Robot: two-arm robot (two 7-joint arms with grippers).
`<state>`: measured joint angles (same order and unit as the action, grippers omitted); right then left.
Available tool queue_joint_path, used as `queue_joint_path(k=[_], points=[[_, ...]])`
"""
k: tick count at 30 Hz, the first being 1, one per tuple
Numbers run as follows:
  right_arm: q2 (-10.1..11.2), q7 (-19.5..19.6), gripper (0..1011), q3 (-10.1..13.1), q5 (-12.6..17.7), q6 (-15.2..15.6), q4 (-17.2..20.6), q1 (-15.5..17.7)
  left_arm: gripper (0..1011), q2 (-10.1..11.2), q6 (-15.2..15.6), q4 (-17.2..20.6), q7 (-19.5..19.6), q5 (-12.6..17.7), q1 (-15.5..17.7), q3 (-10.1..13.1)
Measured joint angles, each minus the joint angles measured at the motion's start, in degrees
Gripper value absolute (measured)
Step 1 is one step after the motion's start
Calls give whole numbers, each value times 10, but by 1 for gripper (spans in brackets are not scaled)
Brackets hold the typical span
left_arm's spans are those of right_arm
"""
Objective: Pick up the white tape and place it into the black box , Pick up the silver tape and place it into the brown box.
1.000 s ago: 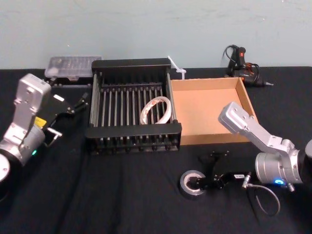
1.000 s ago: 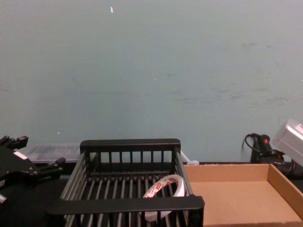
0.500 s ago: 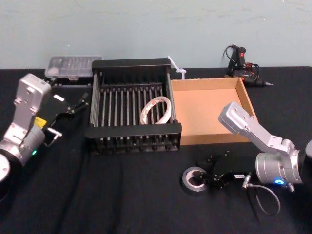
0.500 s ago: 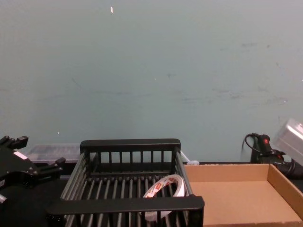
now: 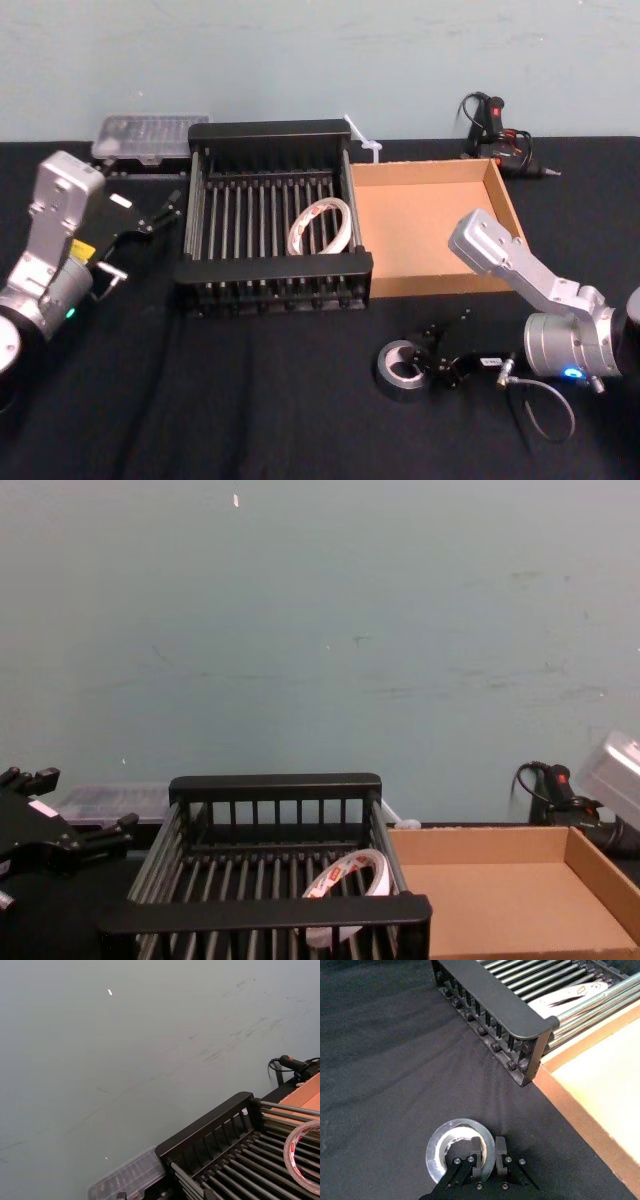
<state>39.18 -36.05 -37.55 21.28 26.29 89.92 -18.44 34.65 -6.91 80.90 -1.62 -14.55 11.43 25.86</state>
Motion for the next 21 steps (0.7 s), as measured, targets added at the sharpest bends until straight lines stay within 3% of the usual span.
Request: queue_joint_path(k=[8,16,21], points=[[2,-2,171,9,10,-4,4,1,1001,0,0,0,0,0,0,0],[0,26,171,43,33,-10,11,4,1001,0,0,0,0,0,0,0],[-12,57,171,71,47,-10,4,-3,1001,0,0,0,0,0,0,0]])
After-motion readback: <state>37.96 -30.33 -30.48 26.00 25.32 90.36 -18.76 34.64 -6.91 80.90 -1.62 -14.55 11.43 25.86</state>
